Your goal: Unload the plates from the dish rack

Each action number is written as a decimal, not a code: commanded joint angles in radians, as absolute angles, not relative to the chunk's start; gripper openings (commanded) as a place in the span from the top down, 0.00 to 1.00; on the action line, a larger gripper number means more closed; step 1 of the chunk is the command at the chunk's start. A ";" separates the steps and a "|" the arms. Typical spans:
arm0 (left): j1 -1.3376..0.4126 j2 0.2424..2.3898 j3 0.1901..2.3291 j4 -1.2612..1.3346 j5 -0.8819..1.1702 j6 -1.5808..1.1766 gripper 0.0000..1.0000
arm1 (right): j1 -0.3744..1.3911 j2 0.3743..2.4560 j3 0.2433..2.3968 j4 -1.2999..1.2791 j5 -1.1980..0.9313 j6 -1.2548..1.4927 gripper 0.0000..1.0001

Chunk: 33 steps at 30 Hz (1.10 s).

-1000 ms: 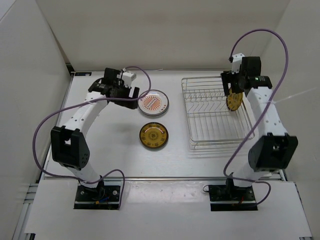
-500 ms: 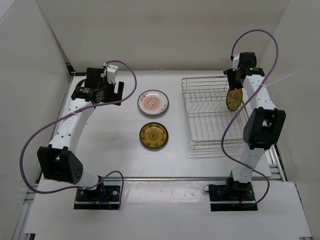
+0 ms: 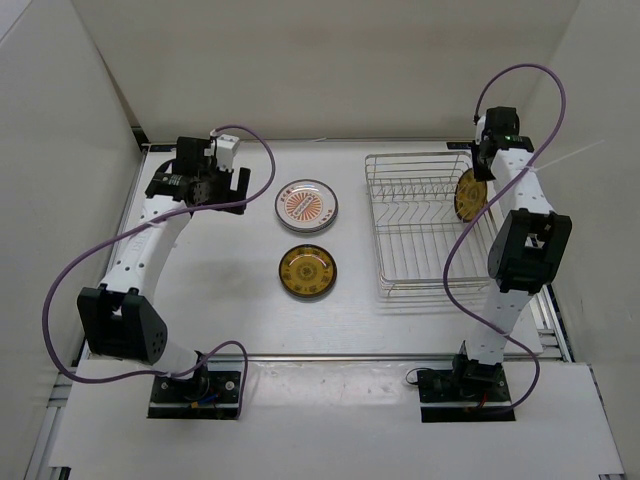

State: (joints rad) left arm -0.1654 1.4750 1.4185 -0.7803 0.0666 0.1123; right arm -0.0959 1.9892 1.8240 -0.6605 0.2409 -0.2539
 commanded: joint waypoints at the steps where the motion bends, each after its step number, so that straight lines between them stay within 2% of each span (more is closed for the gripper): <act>1: -0.161 1.462 1.457 -0.785 0.094 0.106 0.00 | -0.100 1.994 1.876 -0.664 0.279 -0.216 0.80; 3: -0.161 1.471 1.457 -0.785 0.094 0.106 0.00 | -0.100 1.994 1.876 -0.673 0.279 -0.206 0.81; 5: -0.161 1.471 1.457 -0.785 0.094 0.106 0.00 | -0.100 1.994 1.876 -0.673 0.279 -0.195 0.88; 7: -0.161 1.471 1.457 -0.785 0.094 0.106 0.00 | -0.100 1.994 1.876 -0.683 0.279 -0.184 0.90; 9: -0.161 1.471 1.457 -0.785 0.084 0.106 0.00 | -0.100 1.994 1.885 -0.696 0.290 -0.184 1.00; 18: -0.161 1.462 1.448 -0.785 0.094 0.106 0.00 | -0.100 1.985 1.957 -0.773 0.373 -0.141 1.00; 23: -0.152 1.462 1.448 -0.785 0.117 0.106 0.00 | -0.100 1.940 1.977 -0.821 0.351 -0.141 1.00; 33: -0.152 1.482 1.428 -0.750 0.117 0.106 0.00 | -0.045 1.738 2.063 -0.845 0.416 -0.193 1.00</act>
